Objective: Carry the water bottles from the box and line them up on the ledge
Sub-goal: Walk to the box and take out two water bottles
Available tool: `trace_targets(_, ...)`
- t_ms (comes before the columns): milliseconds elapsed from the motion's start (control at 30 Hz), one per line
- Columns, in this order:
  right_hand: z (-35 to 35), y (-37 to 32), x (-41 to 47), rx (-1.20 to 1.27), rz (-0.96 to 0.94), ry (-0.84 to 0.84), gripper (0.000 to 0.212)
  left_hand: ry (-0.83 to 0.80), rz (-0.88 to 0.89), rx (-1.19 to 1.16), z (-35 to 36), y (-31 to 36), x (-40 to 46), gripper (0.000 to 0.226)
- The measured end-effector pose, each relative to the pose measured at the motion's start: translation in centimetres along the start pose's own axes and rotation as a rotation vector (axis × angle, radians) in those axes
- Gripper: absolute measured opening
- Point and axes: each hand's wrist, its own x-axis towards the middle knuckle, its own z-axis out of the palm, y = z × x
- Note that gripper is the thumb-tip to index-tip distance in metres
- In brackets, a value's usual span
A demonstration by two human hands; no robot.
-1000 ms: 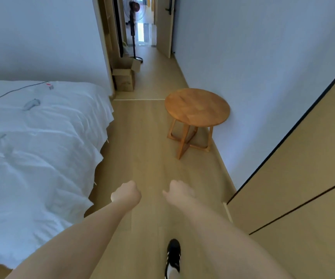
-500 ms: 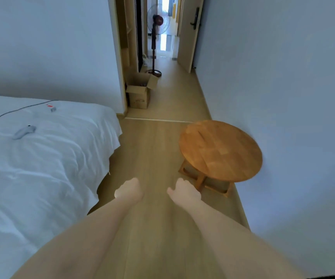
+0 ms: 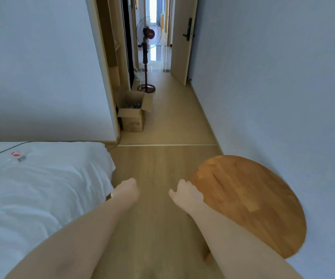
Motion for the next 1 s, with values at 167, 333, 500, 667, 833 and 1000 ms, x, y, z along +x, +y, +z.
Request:
trace_targets(167, -2.4, -2.4, 9.5, -0.003, 0.01, -0.011, 0.039, -0.052, 0.009, 0.064, -3.4, 2.4, 9.3, 0.016)
trace_targets(333, -4.1, -3.0, 20.8, -0.015, 0.005, -0.038, 0.039, -0.077, -0.016, 0.086, -5.5, 5.6, 19.3, 0.018)
trace_targets(500, -8.2, -3.8, 32.7, -0.012, 0.012, -0.081, 0.043, -0.048, -0.028, 0.105, -9.9, 9.8, 29.0, 0.021)
trace_targets(667, -13.9, -6.0, 43.8, -0.028, -0.032, -0.017, 0.044, 0.029, -0.047, 0.079, -15.4, 13.5, 37.9, 0.02)
trace_targets(833, -16.4, -8.6, 53.3, -0.063, -0.085, -0.022, 0.041, 0.029, -0.087, 0.043, -18.6, 14.8, 47.3, 0.02)
trace_targets(1000, -17.3, -11.7, 64.0, -0.086, -0.075, -0.03, 0.043, 0.004, -0.081, 0.023, -21.2, 14.9, 58.3, 0.021)
